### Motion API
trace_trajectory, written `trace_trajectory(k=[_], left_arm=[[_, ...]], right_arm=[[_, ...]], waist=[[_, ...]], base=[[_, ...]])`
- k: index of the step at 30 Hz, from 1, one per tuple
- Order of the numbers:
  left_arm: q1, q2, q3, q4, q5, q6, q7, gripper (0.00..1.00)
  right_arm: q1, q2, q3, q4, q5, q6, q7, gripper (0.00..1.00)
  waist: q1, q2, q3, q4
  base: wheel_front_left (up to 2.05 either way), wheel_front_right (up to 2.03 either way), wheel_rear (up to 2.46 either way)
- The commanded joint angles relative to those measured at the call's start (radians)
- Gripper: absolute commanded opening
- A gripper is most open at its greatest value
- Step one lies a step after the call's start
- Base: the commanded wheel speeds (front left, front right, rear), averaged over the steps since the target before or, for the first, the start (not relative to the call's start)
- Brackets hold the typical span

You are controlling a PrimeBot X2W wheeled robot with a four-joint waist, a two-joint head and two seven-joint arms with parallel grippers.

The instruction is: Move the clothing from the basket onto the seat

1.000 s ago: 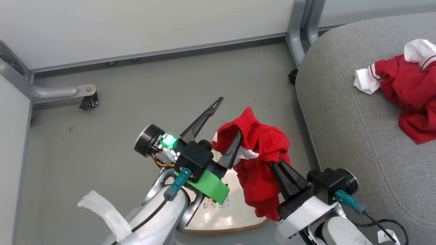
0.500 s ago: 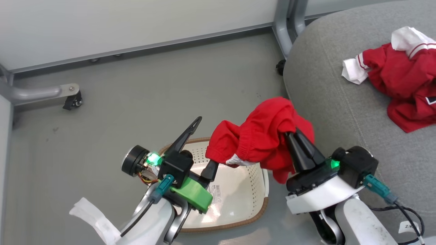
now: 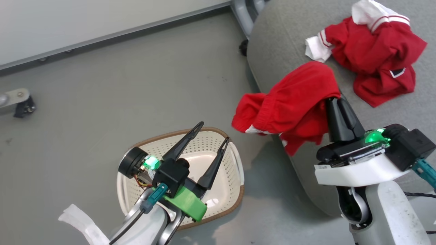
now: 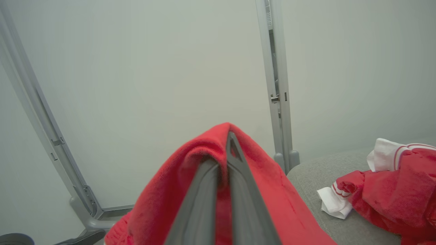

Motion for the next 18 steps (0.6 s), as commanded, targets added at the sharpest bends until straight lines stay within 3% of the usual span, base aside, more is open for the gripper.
trace_trajectory(k=[1, 18], left_arm=[[0.011, 0.014, 0.002, -0.009, 0.016, -0.002, -0.004, 1.0], [-0.024, 0.075, -0.04, -0.072, 0.043, -0.025, 0.048, 1.0]], right_arm=[[-0.002, 0.0, -0.01, -0.015, 0.005, -0.001, -0.002, 0.0], [0.089, 0.0, -0.108, -0.104, 0.064, -0.001, -0.002, 0.0]], waist=[[0.0, -0.0001, 0.048, -0.066], [0.0, -0.0001, 0.138, -0.305]], base=[[0.0, 0.0, 0.0], [0.0, 0.0, 0.0]])
